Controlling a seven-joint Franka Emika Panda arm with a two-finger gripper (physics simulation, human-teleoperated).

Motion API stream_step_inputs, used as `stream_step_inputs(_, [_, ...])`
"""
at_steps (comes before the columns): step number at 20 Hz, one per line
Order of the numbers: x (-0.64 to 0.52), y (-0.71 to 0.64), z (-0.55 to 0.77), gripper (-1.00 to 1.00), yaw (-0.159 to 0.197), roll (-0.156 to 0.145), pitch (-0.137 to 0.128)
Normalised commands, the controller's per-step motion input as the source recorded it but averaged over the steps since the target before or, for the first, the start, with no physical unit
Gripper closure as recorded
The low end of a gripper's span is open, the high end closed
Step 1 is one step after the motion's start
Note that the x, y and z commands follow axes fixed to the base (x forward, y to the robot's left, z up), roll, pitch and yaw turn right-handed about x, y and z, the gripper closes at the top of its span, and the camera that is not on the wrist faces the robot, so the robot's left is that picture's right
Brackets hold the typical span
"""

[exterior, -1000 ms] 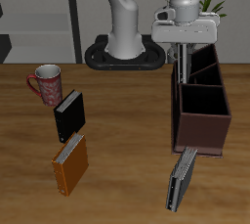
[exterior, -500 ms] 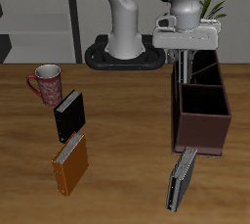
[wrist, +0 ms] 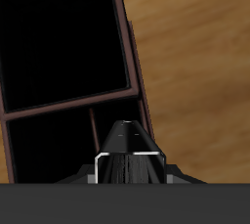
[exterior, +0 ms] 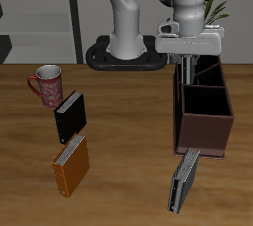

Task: Place the right striped book into the left desk caddy's front compartment

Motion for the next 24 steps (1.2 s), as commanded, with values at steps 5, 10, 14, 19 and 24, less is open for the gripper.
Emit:
stream_step_inputs(5, [-0.03,0.01,-0.12,1.0,-0.011,0.013,0.025])
stream_step_inputs(10, [-0.02,0.07,-0.07,1.0,0.0,0.015,0.009])
stream_step_inputs(14, [0.07,0.08,-0.17,1.0,0.006,0.012,0.034])
stream_step_inputs(19, [0.01,0.13,-0.03,1.0,0.021,0.027,0.004])
stream_step_inputs(24, [0.08,0.08,-0.05,1.0,0.011,0.012,0.013])
